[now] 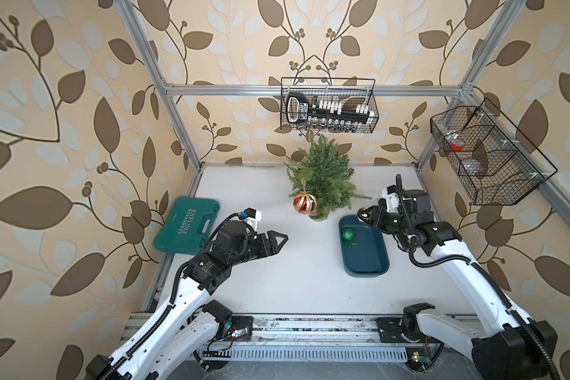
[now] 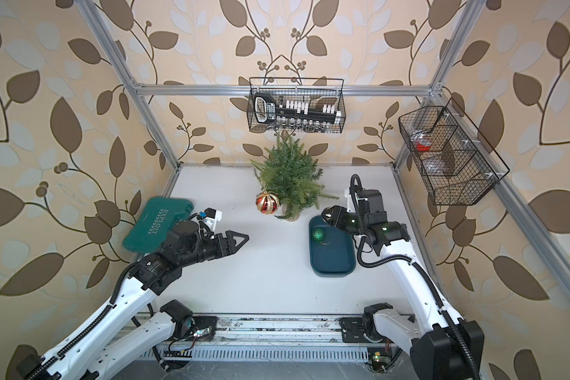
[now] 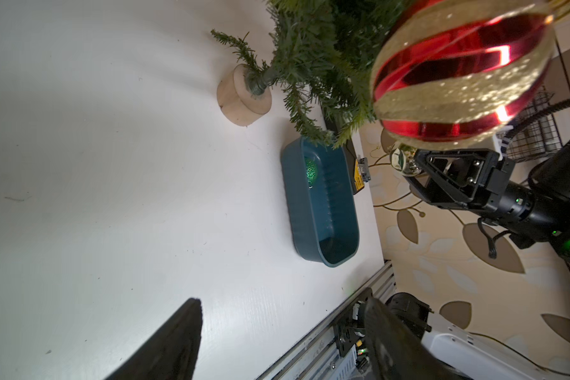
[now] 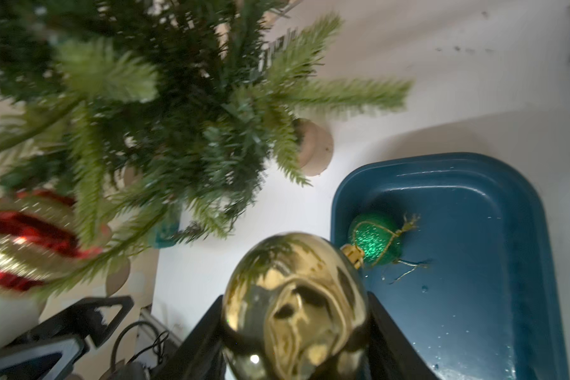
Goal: Decorate the small christmas tree with ornaments
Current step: Pick up an ornament from the container.
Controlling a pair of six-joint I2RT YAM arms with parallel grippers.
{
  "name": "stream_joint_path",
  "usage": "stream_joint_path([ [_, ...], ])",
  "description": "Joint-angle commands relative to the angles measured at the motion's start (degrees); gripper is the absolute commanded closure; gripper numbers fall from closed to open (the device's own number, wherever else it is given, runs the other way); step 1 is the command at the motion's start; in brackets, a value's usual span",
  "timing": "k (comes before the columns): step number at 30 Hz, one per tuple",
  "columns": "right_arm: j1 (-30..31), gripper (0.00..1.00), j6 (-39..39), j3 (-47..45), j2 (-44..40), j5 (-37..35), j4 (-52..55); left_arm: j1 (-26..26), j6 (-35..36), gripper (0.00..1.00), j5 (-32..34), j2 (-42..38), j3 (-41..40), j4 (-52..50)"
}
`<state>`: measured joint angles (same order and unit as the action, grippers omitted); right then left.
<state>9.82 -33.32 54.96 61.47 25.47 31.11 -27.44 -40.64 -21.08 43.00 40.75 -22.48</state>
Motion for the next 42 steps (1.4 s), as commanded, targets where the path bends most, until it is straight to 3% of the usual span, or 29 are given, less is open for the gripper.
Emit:
stream_joint_path([
  [1,-0.2,0.45,1.2,3.3,-0.9,11.4,4.2,-0.5,1.0,0.22,-2.6,0.1,3.8,1.8],
  [9,0.0,0.44,0.7,6.3,-2.4,25.8,1.4,-0.4,1.3,0.22,-5.0,0.1,9.5,0.5],
  [18,0.3,0.44,-6.2,7.9,-3.7,35.4,-10.3,-0.5,1.5,0.22,-8.5,3.5,16.1,1.3],
  [28,0.4,0.44,-12.8,12.8,-0.3,36.3,-18.4,-0.4,1.9,0.23,-9.6,6.9,22.0,1.3],
  [42,0.0,0.43,-14.6,19.3,6.8,30.0,-20.6,-0.4,2.0,0.22,-9.4,10.6,26.8,1.0],
])
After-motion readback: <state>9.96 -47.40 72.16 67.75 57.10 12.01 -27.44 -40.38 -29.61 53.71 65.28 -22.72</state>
